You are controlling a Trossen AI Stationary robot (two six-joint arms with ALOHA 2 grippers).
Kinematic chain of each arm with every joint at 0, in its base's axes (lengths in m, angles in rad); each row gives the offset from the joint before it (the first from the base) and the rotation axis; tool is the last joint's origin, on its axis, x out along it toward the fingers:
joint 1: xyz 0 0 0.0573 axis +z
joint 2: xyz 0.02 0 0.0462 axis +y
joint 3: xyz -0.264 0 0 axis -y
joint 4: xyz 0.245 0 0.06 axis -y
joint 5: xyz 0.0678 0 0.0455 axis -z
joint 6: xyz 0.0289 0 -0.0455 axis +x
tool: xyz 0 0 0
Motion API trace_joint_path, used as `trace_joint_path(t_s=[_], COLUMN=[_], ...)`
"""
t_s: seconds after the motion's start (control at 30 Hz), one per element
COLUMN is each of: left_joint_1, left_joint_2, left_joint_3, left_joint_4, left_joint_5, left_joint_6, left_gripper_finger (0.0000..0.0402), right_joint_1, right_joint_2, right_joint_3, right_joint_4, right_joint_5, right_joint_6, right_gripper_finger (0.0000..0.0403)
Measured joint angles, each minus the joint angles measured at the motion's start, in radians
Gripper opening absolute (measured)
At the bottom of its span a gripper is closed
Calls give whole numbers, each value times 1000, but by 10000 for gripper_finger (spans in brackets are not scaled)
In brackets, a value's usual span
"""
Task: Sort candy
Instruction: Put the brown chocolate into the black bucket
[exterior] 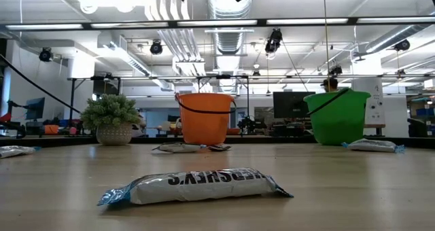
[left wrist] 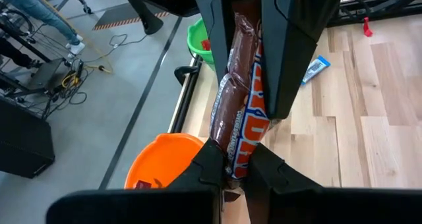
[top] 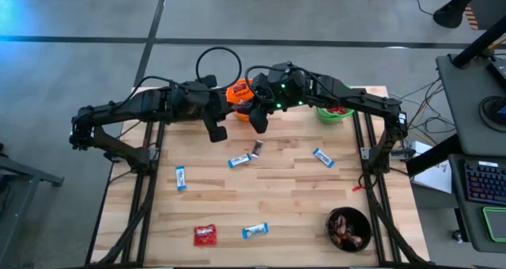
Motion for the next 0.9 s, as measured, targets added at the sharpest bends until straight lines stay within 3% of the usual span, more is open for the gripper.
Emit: trace_joint_path(t_s=[0.2,0.6,0.9], left_joint_1=[0,0,0], left_joint_2=[0,-11,-25], left_joint_3=[0,0,0], left_joint_4=[0,-38,-131], left_joint_5=[0,0,-2], left_joint_6=[-27,-52,-52], left_gripper_finger=[37,163,180], right_joint_1=[0,1,12], right_joint_2=[0,-7,-57], right_joint_3=[0,0,7], right_joint_4=[0,-56,-232], right_joint_5=[-2,-5,-5], right_joint_6=[-1,22,58], right_gripper_finger=[47,42,40])
